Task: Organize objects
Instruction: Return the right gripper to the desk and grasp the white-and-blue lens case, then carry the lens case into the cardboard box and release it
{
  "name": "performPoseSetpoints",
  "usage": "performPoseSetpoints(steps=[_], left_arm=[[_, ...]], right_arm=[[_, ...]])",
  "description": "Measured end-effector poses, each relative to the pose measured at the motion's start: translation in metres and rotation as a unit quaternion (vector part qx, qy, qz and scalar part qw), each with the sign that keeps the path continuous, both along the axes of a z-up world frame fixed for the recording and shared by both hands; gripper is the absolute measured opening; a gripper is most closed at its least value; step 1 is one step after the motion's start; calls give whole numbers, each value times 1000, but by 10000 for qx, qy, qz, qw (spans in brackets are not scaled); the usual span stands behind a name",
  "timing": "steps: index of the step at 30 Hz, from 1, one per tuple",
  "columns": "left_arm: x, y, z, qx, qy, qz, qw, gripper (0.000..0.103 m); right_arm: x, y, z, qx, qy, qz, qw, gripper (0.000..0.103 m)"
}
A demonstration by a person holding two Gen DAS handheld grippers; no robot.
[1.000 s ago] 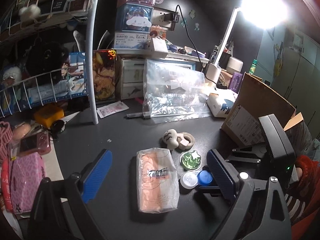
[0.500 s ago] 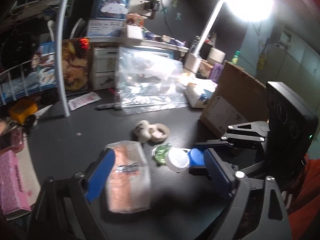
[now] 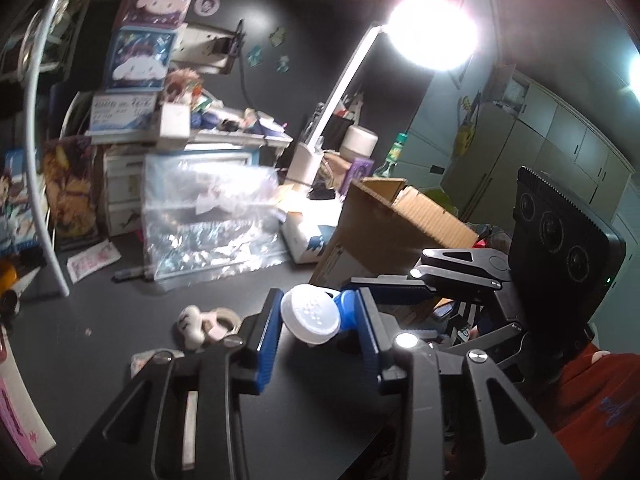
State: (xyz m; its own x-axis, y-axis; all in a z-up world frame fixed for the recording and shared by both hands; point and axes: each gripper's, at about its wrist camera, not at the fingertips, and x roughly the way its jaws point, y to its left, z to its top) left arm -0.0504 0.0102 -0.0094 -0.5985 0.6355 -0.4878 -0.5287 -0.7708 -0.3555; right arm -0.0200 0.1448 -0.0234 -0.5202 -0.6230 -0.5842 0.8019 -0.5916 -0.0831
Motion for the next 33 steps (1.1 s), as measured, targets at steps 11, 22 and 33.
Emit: performPoseSetpoints(steps=[11, 22, 33], left_arm=[[-40, 70, 46, -196, 201, -605, 9978, 33], [-89, 155, 57, -561, -184, -1293, 9898, 33], [-99, 176, 59, -899, -111, -1215, 9884, 76]], right_arm=[[-21, 54, 45, -146, 137, -653, 9977, 26], [-59, 133, 58, -224, -341, -1341, 9901, 26], [-79, 159, 47, 58, -609, -1672, 9840, 45]])
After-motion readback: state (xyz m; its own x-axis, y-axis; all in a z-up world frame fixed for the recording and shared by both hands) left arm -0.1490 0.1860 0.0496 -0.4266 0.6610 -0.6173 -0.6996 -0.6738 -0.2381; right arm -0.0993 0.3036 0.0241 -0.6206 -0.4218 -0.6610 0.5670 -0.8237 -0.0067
